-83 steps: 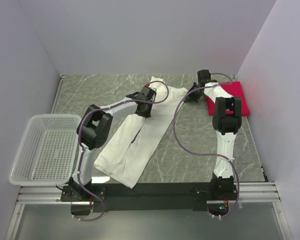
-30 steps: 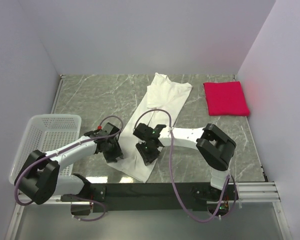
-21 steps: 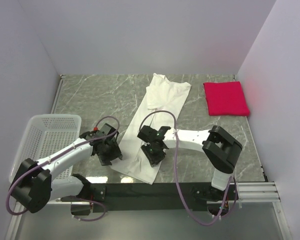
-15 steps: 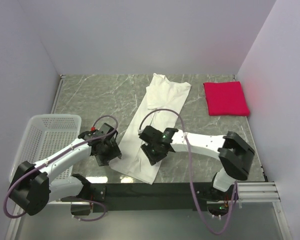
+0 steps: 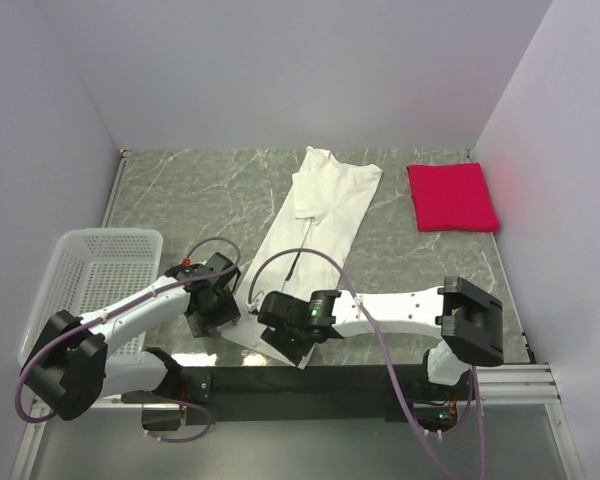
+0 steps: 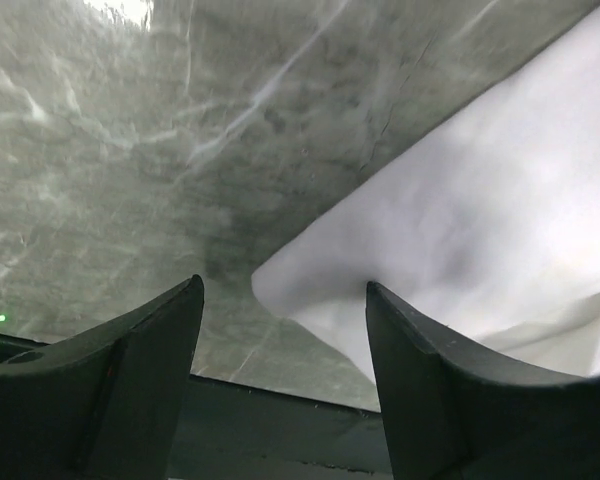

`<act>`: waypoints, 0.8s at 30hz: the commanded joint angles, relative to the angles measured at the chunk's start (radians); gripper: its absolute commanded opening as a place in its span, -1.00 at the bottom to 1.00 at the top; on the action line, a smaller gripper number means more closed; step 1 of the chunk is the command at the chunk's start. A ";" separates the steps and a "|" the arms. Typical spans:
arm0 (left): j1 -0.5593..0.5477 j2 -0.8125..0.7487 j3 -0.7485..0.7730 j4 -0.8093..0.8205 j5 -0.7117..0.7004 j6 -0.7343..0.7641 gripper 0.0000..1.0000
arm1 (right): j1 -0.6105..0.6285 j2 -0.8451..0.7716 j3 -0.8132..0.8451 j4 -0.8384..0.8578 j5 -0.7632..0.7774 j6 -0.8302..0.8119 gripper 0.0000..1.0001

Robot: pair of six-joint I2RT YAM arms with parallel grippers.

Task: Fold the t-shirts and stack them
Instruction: Fold the tshirt

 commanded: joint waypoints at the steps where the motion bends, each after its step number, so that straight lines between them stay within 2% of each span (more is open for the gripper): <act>1: -0.007 0.020 0.048 0.013 -0.061 0.006 0.42 | 0.037 0.029 0.029 0.033 0.036 -0.037 0.02; 11: -0.043 0.129 0.031 0.079 -0.026 0.031 0.25 | 0.088 0.120 0.043 0.017 0.096 -0.059 0.03; 19: -0.046 0.170 0.020 0.069 -0.038 0.012 -0.17 | 0.109 0.166 0.047 0.000 0.154 -0.056 -0.06; 24: -0.046 0.164 0.013 0.054 -0.047 -0.006 -0.43 | 0.121 0.189 0.053 -0.012 0.180 -0.059 -0.23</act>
